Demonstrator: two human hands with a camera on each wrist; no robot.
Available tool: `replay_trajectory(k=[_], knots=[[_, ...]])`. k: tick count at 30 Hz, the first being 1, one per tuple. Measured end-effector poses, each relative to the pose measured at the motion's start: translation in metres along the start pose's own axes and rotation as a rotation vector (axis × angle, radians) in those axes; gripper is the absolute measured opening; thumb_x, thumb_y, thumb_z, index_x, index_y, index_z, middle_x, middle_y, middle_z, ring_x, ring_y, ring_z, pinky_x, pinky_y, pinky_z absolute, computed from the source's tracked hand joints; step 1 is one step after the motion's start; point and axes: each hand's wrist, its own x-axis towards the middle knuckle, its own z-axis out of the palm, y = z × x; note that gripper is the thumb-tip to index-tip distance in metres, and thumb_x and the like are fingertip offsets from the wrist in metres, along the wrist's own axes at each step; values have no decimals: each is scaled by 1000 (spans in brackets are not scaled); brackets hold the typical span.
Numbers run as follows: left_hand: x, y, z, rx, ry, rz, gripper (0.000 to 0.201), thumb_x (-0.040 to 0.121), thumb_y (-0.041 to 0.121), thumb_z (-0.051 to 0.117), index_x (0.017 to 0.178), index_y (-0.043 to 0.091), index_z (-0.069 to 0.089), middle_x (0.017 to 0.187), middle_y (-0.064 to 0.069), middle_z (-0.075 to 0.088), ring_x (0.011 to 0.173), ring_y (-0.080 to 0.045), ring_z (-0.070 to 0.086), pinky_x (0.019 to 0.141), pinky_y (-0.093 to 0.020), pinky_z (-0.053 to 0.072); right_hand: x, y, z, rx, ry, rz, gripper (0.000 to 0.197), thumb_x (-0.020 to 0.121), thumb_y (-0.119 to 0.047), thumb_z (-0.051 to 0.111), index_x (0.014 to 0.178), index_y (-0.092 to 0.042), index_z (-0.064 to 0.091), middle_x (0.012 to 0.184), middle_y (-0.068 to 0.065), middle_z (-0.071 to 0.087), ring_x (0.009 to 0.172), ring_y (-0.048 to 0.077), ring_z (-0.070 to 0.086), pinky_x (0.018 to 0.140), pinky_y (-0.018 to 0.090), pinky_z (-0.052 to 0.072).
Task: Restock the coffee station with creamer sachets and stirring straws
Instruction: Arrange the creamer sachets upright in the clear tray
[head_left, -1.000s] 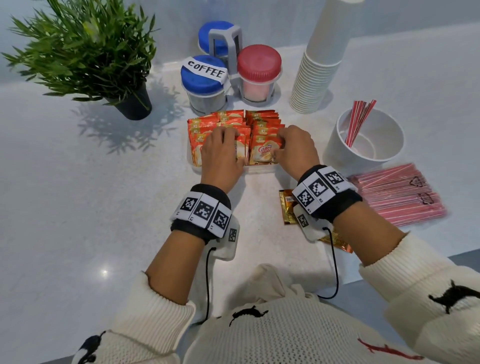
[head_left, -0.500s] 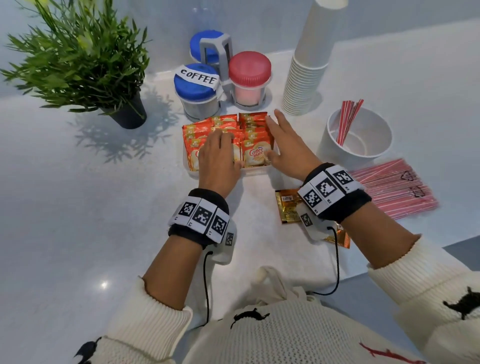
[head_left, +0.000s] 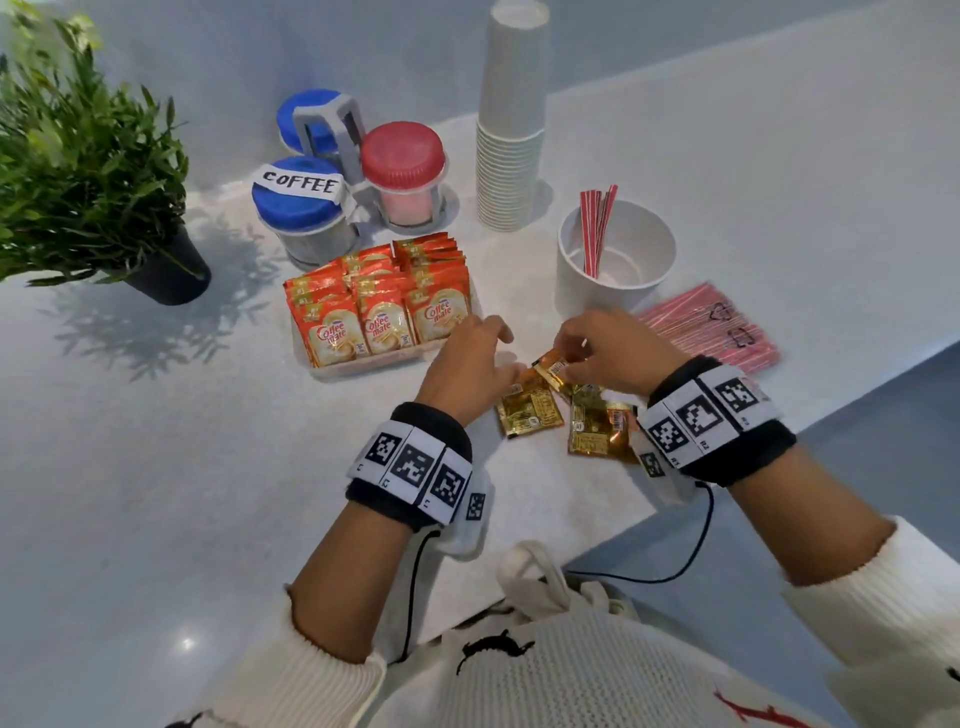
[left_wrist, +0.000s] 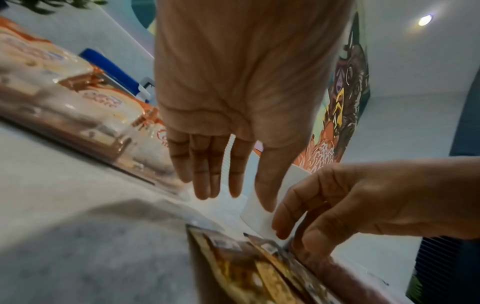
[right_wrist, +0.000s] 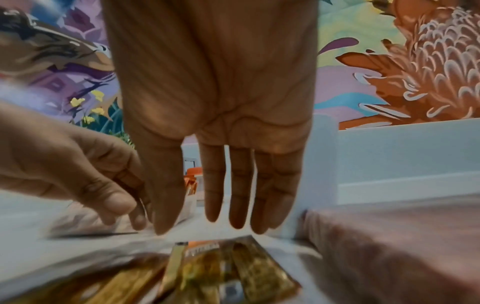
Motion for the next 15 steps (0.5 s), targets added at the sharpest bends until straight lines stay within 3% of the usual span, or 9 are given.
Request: replay_trajectory(k=[5,8,15], knots=[[2,6,14,111,-141,-32,45,85,25,65,124,10,48,125,-11,45,117,-26,45,96,-38,41,-3,6,20,-112,-6,83,48,75,-27,72,117,-11,54,115,9,49,105,26,50,91,37,47],[1,6,19,236,-150,-25,49,82,23,67,125,12,46,126,-11,41,121,-27,39,97,-40,41,-5,1,31,-213,54,66,50,79,-33,66,120,-13,45,119,11,44,110,33,47,93,45,45],[-3,2,17,318,-119,-68,49,81,23,68,123,13,44,127,-10,38,123,-27,34,93,-41,39,-3,-9,38,-344,137,2,39,86,-9,55,122,-9,39,123,14,45,112,34,50,87,40,43]])
